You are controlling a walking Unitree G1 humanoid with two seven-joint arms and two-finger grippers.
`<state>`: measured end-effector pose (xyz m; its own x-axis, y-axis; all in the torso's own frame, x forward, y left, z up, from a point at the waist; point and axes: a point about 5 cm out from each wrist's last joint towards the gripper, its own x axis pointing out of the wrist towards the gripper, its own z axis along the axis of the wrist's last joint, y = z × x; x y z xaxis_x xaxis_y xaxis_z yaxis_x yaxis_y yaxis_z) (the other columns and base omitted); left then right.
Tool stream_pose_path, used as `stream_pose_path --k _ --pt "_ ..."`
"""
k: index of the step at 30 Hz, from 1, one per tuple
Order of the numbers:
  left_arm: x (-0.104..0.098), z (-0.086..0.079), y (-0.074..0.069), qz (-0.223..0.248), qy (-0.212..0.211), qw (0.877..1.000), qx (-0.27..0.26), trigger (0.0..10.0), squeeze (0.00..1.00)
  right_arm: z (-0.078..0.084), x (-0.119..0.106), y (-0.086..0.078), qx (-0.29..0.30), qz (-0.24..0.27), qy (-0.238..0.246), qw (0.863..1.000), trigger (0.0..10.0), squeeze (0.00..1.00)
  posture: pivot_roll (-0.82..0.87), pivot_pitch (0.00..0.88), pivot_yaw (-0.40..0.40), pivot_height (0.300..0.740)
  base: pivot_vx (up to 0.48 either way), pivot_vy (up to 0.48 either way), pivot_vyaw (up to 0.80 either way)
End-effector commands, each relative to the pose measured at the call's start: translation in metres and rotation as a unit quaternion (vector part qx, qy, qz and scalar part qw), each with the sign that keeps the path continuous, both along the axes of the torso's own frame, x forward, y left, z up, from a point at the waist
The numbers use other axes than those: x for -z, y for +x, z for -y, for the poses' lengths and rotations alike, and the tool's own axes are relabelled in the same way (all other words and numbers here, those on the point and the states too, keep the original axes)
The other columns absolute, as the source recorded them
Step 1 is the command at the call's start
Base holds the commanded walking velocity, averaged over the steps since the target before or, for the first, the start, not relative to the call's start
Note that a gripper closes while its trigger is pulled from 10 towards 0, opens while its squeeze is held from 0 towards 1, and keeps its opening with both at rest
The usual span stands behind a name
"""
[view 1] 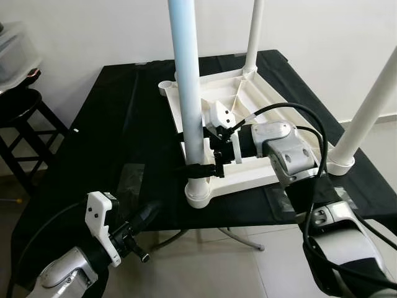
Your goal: Building children table
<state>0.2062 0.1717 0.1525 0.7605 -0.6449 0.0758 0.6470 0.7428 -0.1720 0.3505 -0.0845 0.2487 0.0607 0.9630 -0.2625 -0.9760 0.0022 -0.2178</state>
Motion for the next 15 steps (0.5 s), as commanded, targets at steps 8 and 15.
stream_pose_path --k 8,15 --pt "-0.001 -0.003 -0.002 -0.004 0.007 1.000 0.002 10.0 0.00 0.002 0.002 -0.003 -0.029 0.004 0.017 0.999 0.0 0.00 0.07 0.156 0.056 0.740 0.000 0.000 0.00" --pt "-0.001 -0.005 0.001 -0.003 0.007 1.000 -0.001 10.0 0.00 0.012 0.028 -0.014 0.159 0.010 0.041 0.986 0.0 0.00 0.03 0.146 0.039 0.740 0.000 0.000 0.00"
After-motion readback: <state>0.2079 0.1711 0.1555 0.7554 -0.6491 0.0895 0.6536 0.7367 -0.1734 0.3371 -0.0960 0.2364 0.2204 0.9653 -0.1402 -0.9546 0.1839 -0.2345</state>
